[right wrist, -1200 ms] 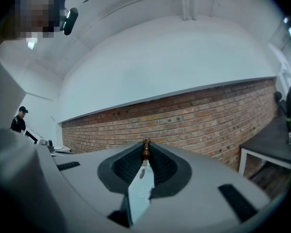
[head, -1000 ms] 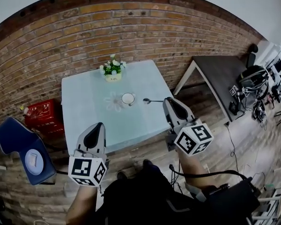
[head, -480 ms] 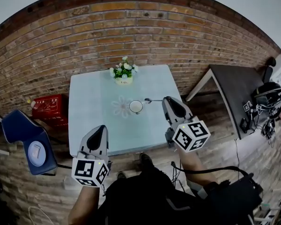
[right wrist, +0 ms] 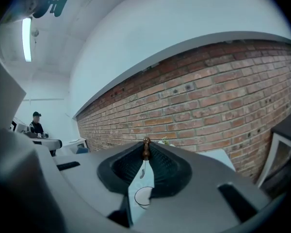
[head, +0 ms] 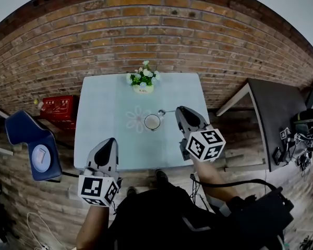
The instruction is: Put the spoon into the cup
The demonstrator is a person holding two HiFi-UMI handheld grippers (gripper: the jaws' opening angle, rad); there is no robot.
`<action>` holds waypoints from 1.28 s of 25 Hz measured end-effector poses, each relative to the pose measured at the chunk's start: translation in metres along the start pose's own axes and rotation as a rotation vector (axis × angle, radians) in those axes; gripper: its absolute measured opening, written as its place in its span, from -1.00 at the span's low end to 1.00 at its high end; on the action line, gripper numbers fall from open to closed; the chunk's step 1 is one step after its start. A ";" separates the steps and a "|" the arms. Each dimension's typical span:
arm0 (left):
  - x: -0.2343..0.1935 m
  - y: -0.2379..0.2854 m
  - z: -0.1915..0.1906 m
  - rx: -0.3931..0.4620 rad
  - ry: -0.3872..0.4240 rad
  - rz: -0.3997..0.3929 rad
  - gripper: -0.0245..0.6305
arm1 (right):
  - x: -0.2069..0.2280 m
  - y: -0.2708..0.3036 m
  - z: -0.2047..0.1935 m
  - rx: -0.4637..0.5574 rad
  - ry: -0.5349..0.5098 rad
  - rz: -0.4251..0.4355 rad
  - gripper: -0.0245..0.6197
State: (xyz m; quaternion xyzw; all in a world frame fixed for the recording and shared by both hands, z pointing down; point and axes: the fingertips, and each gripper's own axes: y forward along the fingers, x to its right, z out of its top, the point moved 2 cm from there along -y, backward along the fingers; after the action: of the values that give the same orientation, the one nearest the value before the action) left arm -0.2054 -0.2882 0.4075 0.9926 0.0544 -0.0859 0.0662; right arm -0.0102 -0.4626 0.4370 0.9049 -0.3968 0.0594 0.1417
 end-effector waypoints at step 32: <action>0.007 -0.010 -0.016 -0.022 0.017 0.342 -0.90 | 0.027 0.107 -0.138 -0.342 0.019 0.253 -0.77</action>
State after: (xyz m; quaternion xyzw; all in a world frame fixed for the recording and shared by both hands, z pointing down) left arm -0.1967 -0.2757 0.4204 0.9873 -0.1138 -0.0644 0.0900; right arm -0.0698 -0.5082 0.5962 0.8100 -0.5104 0.0172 0.2882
